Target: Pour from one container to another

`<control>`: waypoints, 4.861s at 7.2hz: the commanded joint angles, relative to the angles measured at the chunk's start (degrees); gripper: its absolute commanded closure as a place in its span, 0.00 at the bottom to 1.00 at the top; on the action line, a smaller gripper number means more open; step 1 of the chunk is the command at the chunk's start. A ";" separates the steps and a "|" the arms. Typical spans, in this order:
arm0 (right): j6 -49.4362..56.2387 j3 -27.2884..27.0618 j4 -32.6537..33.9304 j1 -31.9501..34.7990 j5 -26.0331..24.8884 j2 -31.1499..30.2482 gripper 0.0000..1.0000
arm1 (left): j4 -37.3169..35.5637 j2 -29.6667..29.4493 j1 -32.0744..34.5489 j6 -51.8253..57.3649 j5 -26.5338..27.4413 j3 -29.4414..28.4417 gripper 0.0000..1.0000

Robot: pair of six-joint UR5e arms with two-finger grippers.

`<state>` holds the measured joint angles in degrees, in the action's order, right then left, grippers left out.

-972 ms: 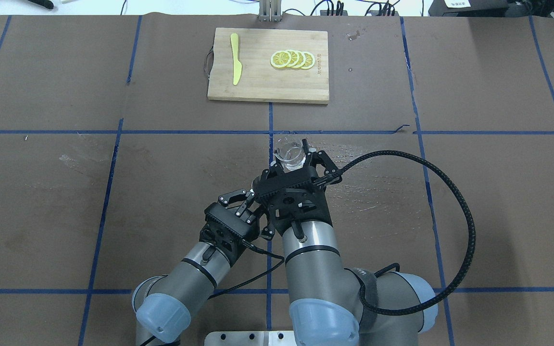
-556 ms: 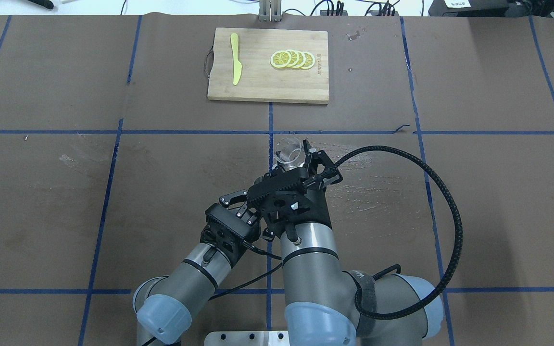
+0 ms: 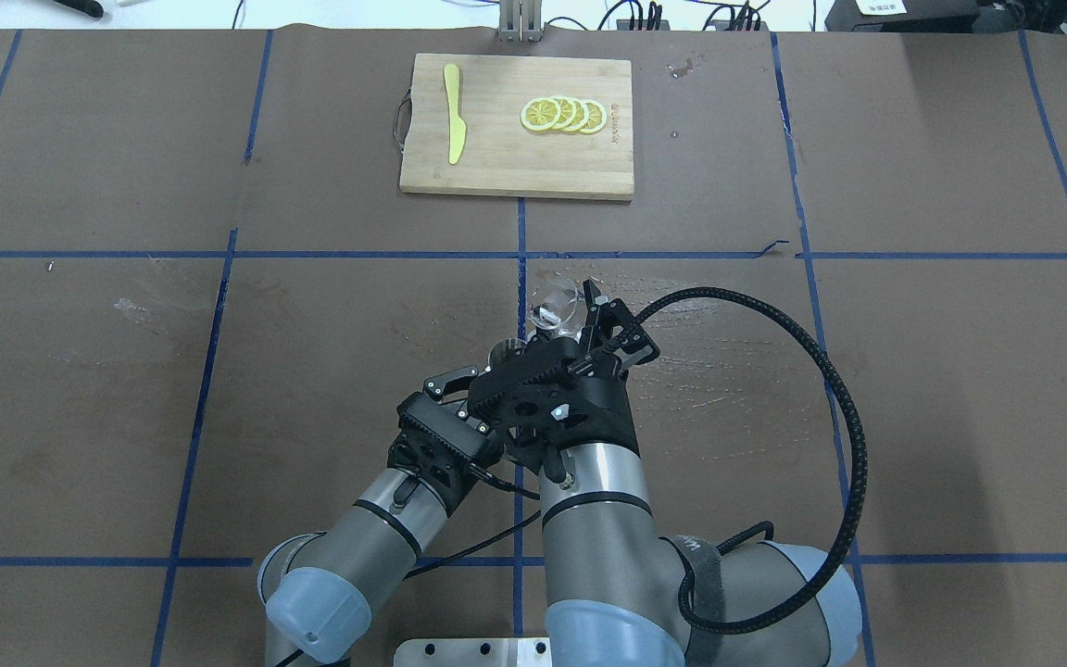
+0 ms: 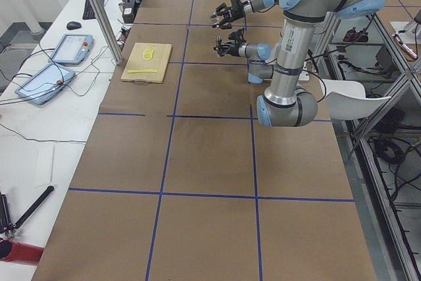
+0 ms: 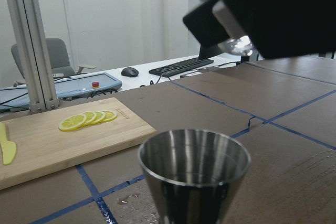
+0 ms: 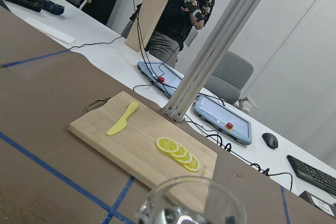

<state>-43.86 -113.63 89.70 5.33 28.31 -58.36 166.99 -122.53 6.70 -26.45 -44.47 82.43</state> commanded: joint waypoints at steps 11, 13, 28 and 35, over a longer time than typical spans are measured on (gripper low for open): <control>14.41 0.07 4.96 -0.06 -0.18 1.23 1.00 | -0.09 -1.14 -0.28 0.17 0.00 -1.04 1.00; 16.09 0.07 6.88 -0.06 -0.19 2.02 1.00 | -0.09 -1.31 -0.37 0.18 0.00 -0.96 1.00; 26.02 -0.63 19.29 -0.06 -0.71 4.13 1.00 | -0.53 -2.72 -0.72 0.09 0.00 -1.57 1.00; 8.69 -3.53 18.58 0.20 -0.54 3.43 1.00 | -0.61 -2.72 -0.64 0.00 0.18 -1.31 1.00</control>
<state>-28.55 -117.02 108.29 5.53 27.57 -54.85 166.38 -125.24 5.99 -26.36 -44.38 81.02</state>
